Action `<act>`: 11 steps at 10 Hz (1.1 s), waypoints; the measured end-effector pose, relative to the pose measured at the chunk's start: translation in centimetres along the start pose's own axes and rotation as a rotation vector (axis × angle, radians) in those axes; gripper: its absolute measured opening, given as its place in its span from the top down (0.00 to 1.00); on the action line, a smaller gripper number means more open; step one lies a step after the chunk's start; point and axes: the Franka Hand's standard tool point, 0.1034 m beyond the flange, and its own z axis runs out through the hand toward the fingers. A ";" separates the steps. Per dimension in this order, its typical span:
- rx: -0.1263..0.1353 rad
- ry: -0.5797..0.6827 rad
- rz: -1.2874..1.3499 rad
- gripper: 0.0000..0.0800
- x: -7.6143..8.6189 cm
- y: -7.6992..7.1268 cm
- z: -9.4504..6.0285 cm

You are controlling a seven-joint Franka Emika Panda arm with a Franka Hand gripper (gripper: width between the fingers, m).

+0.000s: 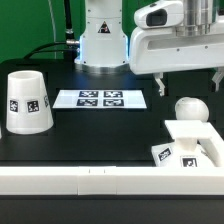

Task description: Assemble lamp

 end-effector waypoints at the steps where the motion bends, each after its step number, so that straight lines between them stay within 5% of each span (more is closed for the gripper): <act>1: -0.003 -0.030 -0.002 0.13 -0.4 -0.1 0.2; 4: -0.021 -0.237 -0.005 0.13 -0.9 -2.1 1.1; 11: -0.056 -0.693 -0.006 0.13 -2.1 -1.5 2.1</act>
Offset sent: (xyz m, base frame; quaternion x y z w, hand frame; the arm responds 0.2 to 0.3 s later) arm -0.0010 0.0324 -0.0106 -0.0632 -0.1280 0.0476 0.9886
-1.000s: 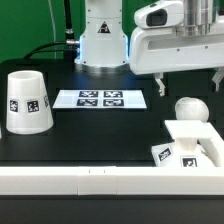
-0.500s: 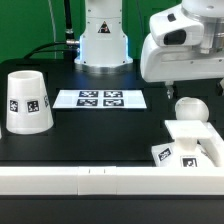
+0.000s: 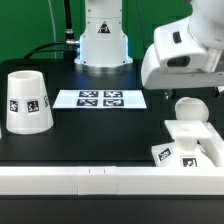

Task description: Assemble lamp

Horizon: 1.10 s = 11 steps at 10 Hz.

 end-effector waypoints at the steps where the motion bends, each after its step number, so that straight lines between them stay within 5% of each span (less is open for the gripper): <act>1: -0.002 -0.044 -0.001 0.13 0.1 0.0 0.3; 3: -0.011 -0.200 -0.003 0.13 0.2 0.1 1.1; 11: -0.002 -0.162 -0.002 0.13 2.6 -0.1 3.8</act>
Offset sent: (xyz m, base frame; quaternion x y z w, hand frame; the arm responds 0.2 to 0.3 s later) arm 0.0020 -0.0032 -0.0056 -0.0081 0.0107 0.0041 0.9999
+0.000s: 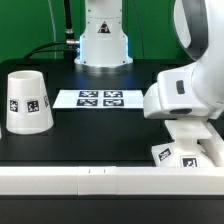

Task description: Assemble lamp

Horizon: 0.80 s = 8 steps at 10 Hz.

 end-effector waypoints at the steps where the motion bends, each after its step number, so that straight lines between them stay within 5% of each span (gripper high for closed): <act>1: 0.000 -0.002 0.001 0.13 0.0 0.1 0.1; 2: 0.000 -0.002 0.001 0.28 0.0 0.0 0.1; 8: 0.002 0.004 -0.022 0.28 -0.2 0.2 -0.5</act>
Offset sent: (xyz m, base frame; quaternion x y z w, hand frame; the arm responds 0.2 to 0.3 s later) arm 0.0007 -0.0005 -0.0011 0.0011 0.0018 -0.0027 1.0000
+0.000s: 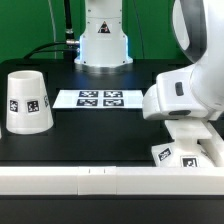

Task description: Assemble lamp

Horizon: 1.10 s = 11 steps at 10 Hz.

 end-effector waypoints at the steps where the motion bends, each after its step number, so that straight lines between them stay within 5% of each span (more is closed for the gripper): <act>1: 0.003 0.002 -0.042 0.28 -1.0 0.4 -1.5; 4: 0.016 -0.009 -0.091 0.28 -5.5 2.0 -7.4; 9: 0.022 0.157 -0.098 0.28 -3.8 2.0 -8.9; 11: 0.023 0.294 -0.112 0.28 -4.7 3.8 -10.8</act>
Offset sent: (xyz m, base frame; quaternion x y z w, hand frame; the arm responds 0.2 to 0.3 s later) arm 0.0180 -0.0195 0.0941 0.0443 -0.0586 -0.0167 0.9972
